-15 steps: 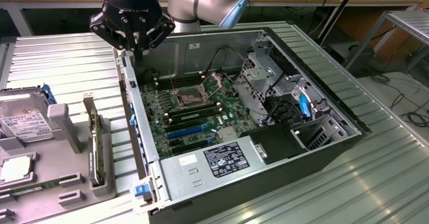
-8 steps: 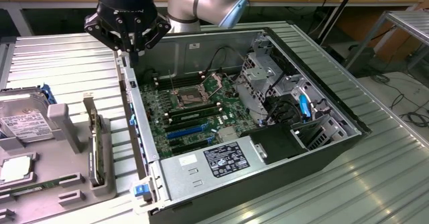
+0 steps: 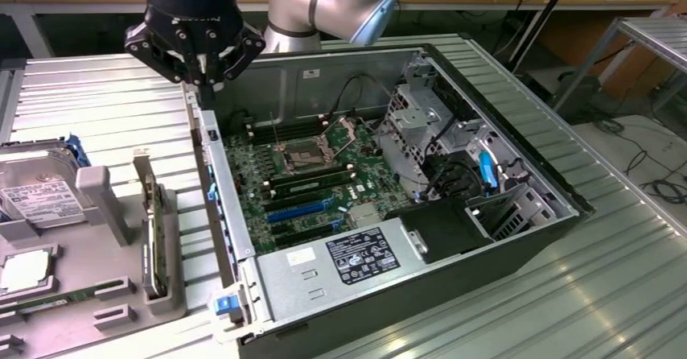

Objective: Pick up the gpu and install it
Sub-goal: 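Reach for the gpu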

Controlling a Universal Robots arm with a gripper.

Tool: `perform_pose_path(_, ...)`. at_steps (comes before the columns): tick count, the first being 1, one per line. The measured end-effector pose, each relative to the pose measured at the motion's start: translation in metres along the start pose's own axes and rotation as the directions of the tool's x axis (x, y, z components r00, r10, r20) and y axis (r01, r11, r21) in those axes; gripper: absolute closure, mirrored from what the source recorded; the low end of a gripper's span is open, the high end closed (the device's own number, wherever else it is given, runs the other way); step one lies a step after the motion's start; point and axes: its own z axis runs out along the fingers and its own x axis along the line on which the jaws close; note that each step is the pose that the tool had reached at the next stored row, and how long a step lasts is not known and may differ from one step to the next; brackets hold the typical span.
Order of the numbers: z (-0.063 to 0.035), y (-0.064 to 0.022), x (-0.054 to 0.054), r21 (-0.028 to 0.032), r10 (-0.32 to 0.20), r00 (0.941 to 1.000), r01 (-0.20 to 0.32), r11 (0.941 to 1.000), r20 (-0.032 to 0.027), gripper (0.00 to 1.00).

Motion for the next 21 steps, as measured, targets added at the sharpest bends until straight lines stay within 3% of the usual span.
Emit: perform_pose_path(21,-0.0004,-0.0022,0.025,0.0001,0.0,1.0,0.0,1.0,-0.0001,0.89)
